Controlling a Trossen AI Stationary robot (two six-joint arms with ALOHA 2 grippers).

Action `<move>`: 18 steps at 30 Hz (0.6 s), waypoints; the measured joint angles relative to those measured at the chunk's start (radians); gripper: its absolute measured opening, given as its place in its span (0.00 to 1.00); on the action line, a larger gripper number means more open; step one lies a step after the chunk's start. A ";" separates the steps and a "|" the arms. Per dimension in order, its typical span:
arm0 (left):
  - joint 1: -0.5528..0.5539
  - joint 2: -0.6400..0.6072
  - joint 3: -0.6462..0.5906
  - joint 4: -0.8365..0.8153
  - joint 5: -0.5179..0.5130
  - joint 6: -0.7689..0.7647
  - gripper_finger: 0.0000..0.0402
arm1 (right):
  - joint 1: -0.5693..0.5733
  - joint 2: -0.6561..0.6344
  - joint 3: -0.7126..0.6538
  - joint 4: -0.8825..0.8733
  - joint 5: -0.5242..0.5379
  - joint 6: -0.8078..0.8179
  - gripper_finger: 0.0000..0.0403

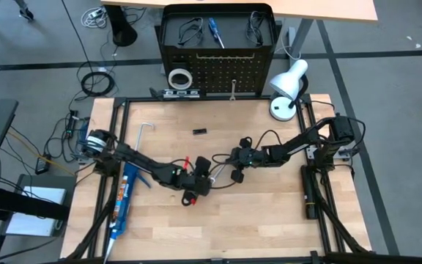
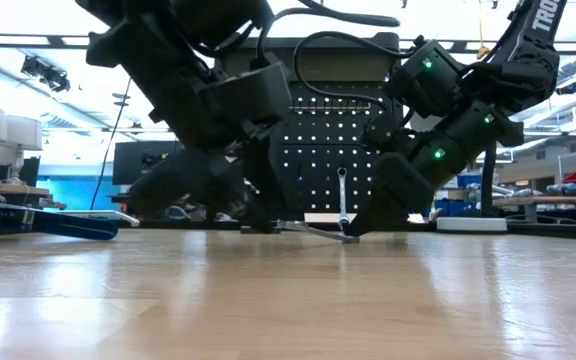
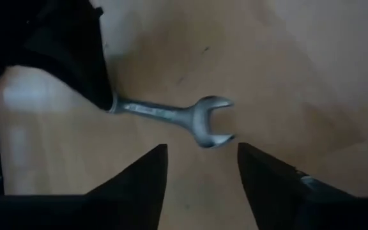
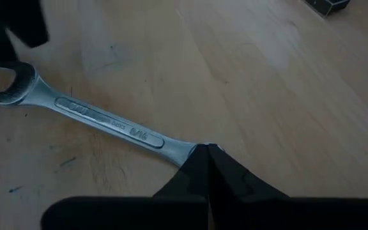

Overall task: Hang tools onto peg board
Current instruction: Hang the wrench on the pegboard

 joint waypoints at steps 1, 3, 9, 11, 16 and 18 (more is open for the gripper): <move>-0.003 0.000 0.000 0.001 0.001 0.001 0.49 | 0.000 0.000 0.000 0.001 0.000 0.000 0.02; -0.006 0.000 0.000 0.002 0.002 0.001 0.48 | 0.000 0.000 0.000 0.002 0.000 -0.001 0.02; -0.006 0.042 0.001 0.099 0.008 0.042 0.43 | -0.001 0.001 0.000 0.005 -0.012 0.005 0.02; -0.007 0.064 0.000 0.113 0.001 0.090 0.42 | -0.001 0.001 0.000 0.006 -0.016 0.015 0.02; -0.010 0.099 0.001 0.145 -0.113 0.147 0.40 | -0.002 0.001 0.000 0.009 -0.023 0.023 0.02; -0.010 0.103 0.001 0.159 -0.124 0.174 0.38 | -0.002 0.001 0.000 0.010 -0.024 0.023 0.02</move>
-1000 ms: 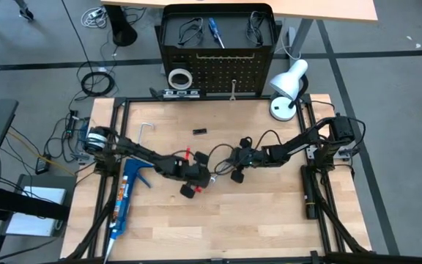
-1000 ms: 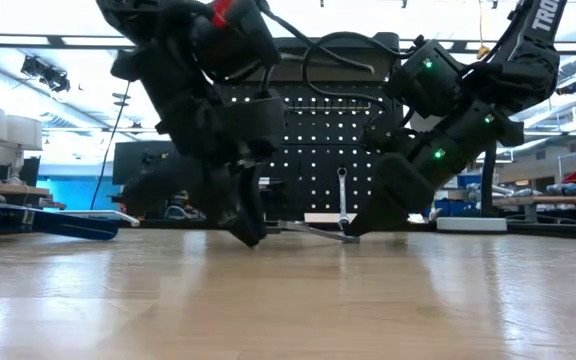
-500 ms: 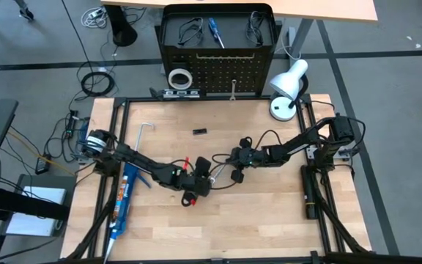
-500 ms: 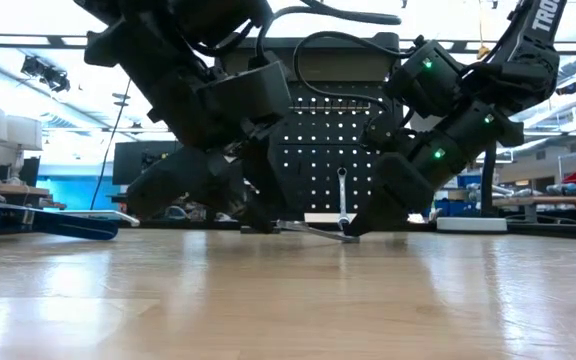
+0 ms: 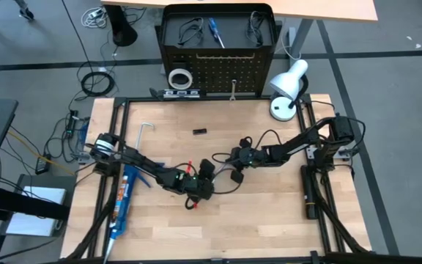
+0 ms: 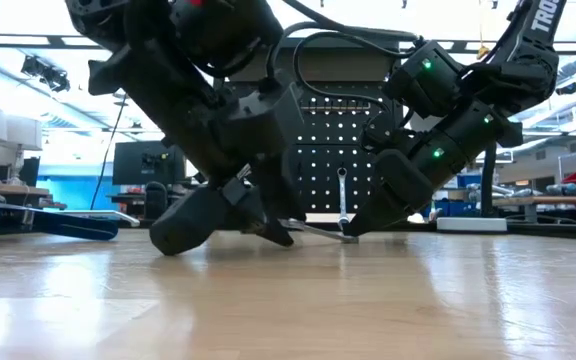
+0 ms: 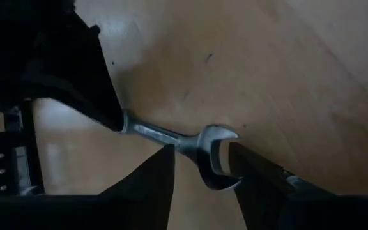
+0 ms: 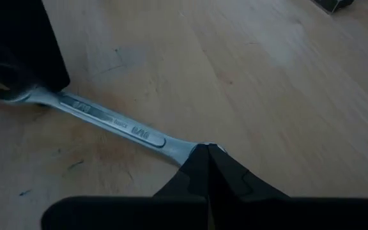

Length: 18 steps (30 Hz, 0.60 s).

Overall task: Hang tools onto peg board
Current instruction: Hang the wrench on the pegboard

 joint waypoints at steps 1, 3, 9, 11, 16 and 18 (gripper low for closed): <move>-0.001 0.000 0.000 0.005 0.000 0.007 0.37 | 0.000 0.000 -0.001 0.001 0.000 0.000 0.02; -0.001 0.000 0.000 0.009 -0.003 0.011 0.33 | 0.000 0.000 0.000 0.002 0.000 0.000 0.02; -0.005 0.001 -0.001 0.027 -0.043 0.016 0.16 | 0.000 0.000 -0.001 0.003 0.009 0.000 0.03; -0.011 -0.001 -0.001 0.046 -0.068 0.016 0.10 | -0.001 -0.001 -0.001 0.006 0.018 0.001 0.04; -0.032 0.000 0.000 0.094 -0.142 0.066 0.03 | 0.000 -0.038 -0.003 -0.003 0.037 -0.007 0.10; -0.035 0.002 0.000 0.111 -0.143 0.062 0.03 | 0.001 -0.080 -0.007 -0.037 0.022 -0.023 0.13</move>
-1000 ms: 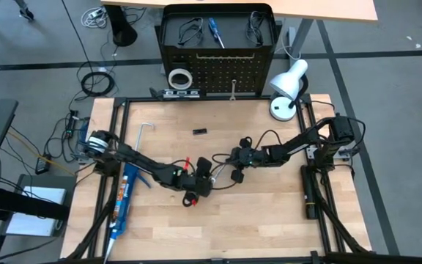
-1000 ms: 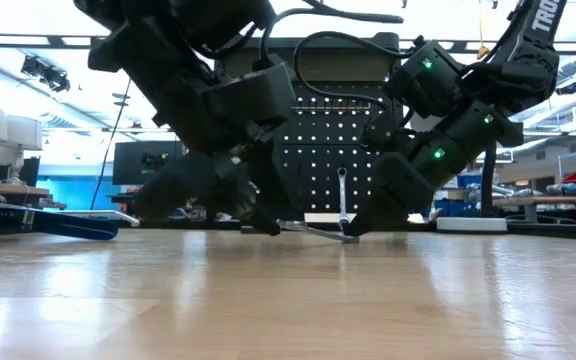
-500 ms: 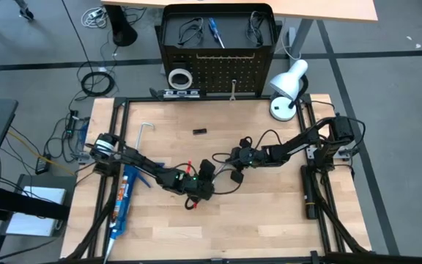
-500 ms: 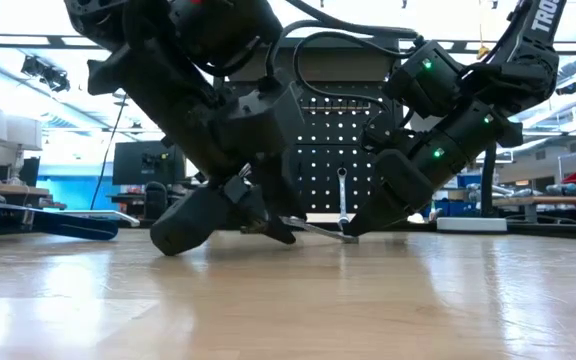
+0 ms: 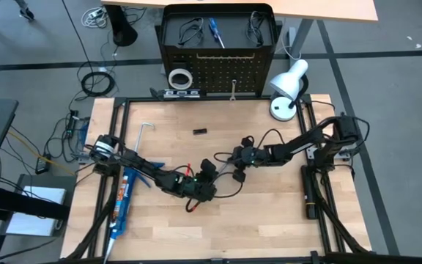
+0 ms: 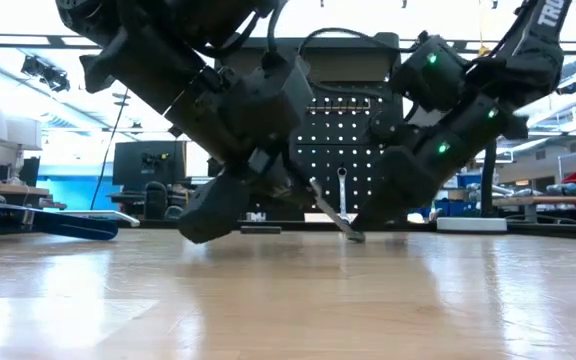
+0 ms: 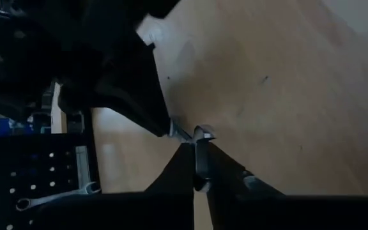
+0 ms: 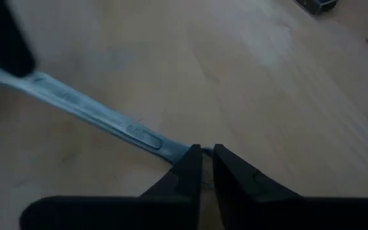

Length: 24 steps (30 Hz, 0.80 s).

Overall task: Hang tools onto peg board
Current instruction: Hang the wrench on the pegboard

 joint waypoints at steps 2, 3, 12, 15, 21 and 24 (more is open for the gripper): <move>0.001 -0.004 0.000 0.001 0.003 -0.019 0.02 | 0.001 -0.060 0.000 -0.024 -0.011 -0.004 0.16; 0.001 -0.004 0.000 0.001 0.004 -0.029 0.02 | 0.002 -0.094 0.003 -0.037 -0.011 -0.005 0.18; 0.008 -0.001 -0.002 0.088 -0.010 -0.134 0.02 | 0.048 -0.372 0.004 -0.256 0.137 -0.007 0.23; 0.022 0.000 -0.003 0.139 -0.036 -0.139 0.02 | 0.086 -0.446 0.005 -0.323 0.229 -0.009 0.23; 0.073 0.000 -0.003 0.262 -0.109 -0.130 0.02 | 0.144 -0.542 0.005 -0.468 0.367 0.098 0.23; 0.100 0.000 -0.003 0.322 -0.138 -0.120 0.02 | 0.164 -0.555 0.005 -0.528 0.373 0.193 0.23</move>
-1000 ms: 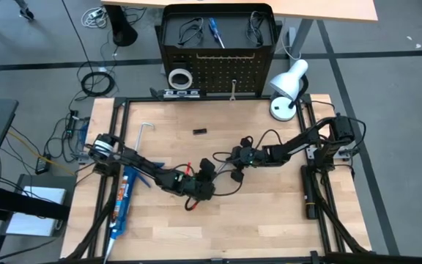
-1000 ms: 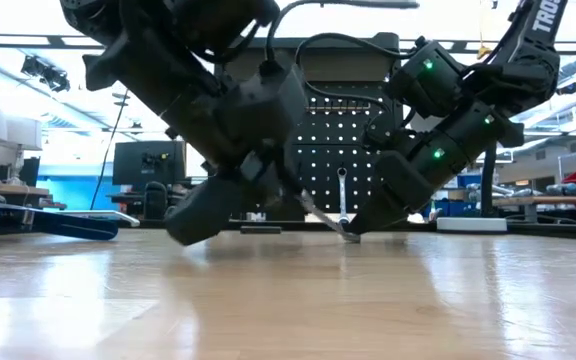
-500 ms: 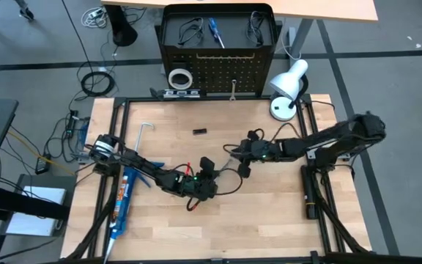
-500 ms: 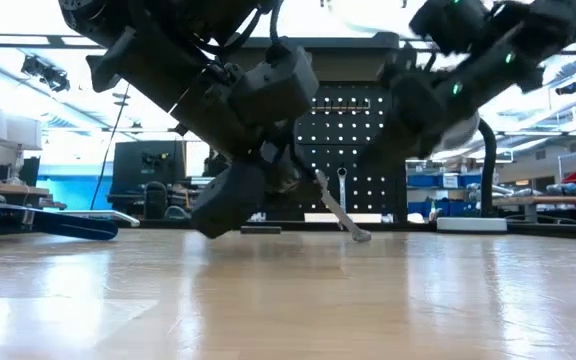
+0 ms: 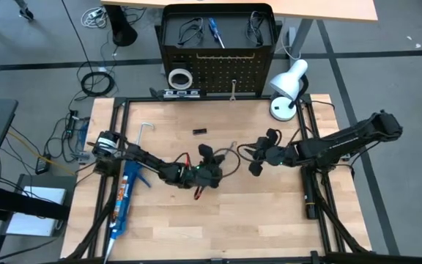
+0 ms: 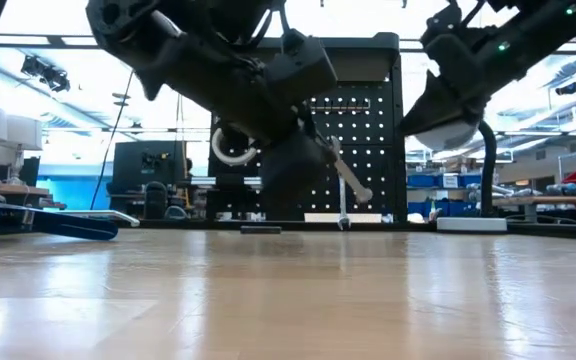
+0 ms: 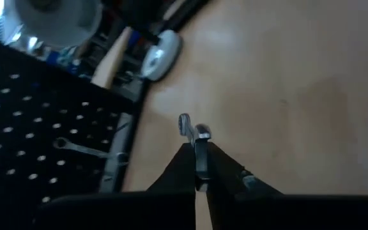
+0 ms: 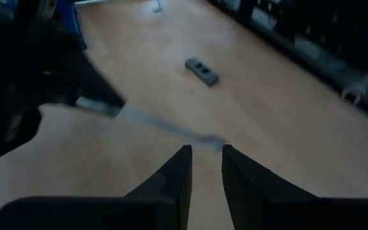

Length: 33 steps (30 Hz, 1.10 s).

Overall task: Hang tools onto peg board
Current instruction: Hang the wrench on the pegboard

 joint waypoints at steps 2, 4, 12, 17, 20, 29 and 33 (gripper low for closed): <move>0.017 0.000 0.000 0.044 -0.005 0.027 0.02 | 0.014 0.000 0.000 -0.035 0.000 0.065 0.23; 0.032 0.000 0.000 0.099 -0.007 0.057 0.02 | 0.024 0.003 -0.013 -0.037 0.000 0.166 0.23; 0.051 -0.002 0.001 0.324 -0.008 0.230 0.03 | 0.026 0.009 -0.248 0.464 -0.018 0.325 0.23; 0.053 -0.002 0.001 0.390 0.021 0.368 0.03 | 0.017 0.041 -0.417 1.021 -0.019 0.317 0.23; 0.053 -0.002 0.001 0.427 0.054 0.460 0.03 | 0.007 0.059 -0.446 1.129 -0.019 0.390 0.23; 0.072 -0.003 0.002 0.449 0.124 0.728 0.03 | -0.029 0.123 -0.352 1.138 -0.008 0.489 0.25; 0.072 -0.003 0.002 0.460 0.125 0.807 0.03 | -0.050 0.147 -0.312 1.144 -0.008 0.480 0.30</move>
